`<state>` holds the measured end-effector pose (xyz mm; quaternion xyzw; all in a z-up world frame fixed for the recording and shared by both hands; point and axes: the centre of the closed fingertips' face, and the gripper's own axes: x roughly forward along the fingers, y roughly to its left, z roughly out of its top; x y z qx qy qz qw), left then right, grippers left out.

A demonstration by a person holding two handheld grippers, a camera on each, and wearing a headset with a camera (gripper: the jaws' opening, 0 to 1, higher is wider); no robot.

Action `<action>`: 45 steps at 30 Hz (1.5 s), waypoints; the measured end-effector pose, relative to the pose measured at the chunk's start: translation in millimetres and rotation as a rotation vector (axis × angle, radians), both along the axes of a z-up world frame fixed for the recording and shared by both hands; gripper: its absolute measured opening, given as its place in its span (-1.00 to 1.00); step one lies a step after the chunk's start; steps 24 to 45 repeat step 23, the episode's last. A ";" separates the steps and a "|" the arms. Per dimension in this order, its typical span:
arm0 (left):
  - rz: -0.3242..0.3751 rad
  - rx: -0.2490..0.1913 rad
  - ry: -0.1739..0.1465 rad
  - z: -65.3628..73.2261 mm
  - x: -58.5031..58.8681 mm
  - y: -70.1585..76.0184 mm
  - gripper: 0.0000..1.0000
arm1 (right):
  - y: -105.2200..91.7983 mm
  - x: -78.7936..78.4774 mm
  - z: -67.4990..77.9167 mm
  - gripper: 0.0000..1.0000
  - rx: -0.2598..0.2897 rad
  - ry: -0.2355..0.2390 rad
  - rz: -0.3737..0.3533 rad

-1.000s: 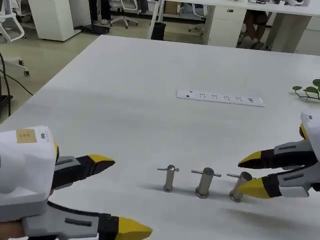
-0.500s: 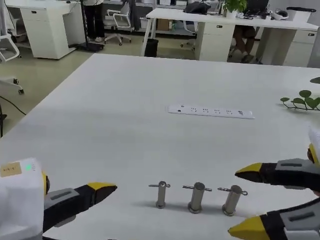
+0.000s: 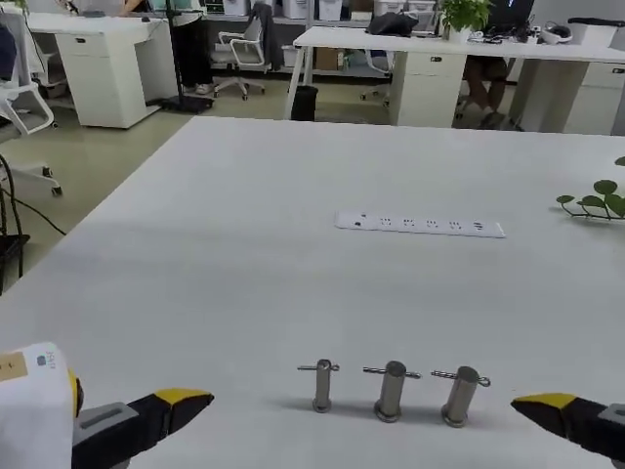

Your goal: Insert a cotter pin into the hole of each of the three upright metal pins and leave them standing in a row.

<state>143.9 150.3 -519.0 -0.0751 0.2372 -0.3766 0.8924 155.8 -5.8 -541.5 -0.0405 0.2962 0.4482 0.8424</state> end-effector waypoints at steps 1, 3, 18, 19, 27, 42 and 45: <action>0.004 -0.001 0.001 -1.1 -0.4 0.1 0.74 | -1.0 -1.8 -2.4 0.73 -0.005 0.009 -0.007; 0.023 -0.005 0.000 -2.5 -1.3 -0.8 0.76 | -3.1 -5.7 -5.9 0.83 -0.021 0.018 -0.019; 0.005 0.020 0.055 -15.1 -13.7 -8.6 0.87 | -11.7 -19.4 -10.3 0.97 -0.056 0.041 -0.080; 0.004 0.027 0.055 -15.6 -13.9 -7.9 0.87 | -13.0 -18.8 -8.9 0.97 -0.055 0.037 -0.087; 0.003 0.036 0.056 -16.4 -14.1 -6.6 0.88 | -17.9 -16.9 -2.6 0.97 -0.050 0.023 -0.109; 0.003 0.036 0.056 -16.4 -14.1 -6.6 0.88 | -17.9 -16.9 -2.6 0.97 -0.050 0.023 -0.109; 0.003 0.036 0.056 -16.4 -14.1 -6.6 0.88 | -17.9 -16.9 -2.6 0.97 -0.050 0.023 -0.109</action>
